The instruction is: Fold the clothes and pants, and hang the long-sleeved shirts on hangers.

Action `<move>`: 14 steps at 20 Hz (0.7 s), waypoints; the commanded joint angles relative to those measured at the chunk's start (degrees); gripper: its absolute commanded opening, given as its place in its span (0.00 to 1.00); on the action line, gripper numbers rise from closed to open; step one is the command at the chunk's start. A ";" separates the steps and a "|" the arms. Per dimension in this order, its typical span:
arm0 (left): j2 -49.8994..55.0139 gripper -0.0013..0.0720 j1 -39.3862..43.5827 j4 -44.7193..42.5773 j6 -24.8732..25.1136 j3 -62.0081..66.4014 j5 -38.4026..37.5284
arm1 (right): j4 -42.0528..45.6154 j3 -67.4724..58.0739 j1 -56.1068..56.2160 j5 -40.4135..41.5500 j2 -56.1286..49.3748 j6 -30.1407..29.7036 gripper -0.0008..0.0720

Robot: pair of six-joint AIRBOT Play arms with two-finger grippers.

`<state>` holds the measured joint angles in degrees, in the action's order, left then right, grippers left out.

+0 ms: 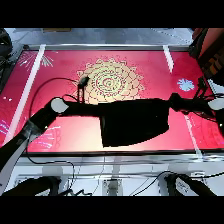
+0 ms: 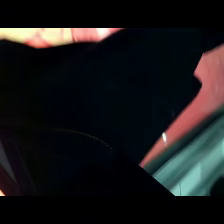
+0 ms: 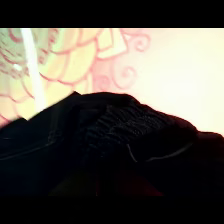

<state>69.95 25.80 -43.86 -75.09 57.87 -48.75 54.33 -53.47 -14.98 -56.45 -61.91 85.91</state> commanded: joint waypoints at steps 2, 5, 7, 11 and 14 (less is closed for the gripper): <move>5.31 0.03 0.96 0.22 -2.10 -0.04 -15.74 | 18.99 -6.05 -1.92 -20.68 -1.25 -0.04 0.06; 8.90 0.03 2.82 0.83 -4.22 -0.07 -15.78 | 25.77 -5.77 -1.90 -30.53 -1.97 -0.07 0.06; 11.26 0.03 4.70 0.81 -4.20 -0.07 -15.80 | 28.61 -5.64 -1.81 -35.36 -2.99 -1.27 0.06; 15.02 0.03 6.14 0.42 -4.20 -0.07 -15.80 | 28.87 -1.60 -1.81 -39.87 -4.07 -5.68 0.06; 15.87 0.73 6.08 0.50 -4.20 -0.04 -14.75 | 29.42 2.51 -1.81 -34.21 -4.04 -10.40 0.76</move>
<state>84.47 31.51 -43.40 -79.13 57.84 -63.92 82.50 -54.00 -16.75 -92.25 -65.69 79.70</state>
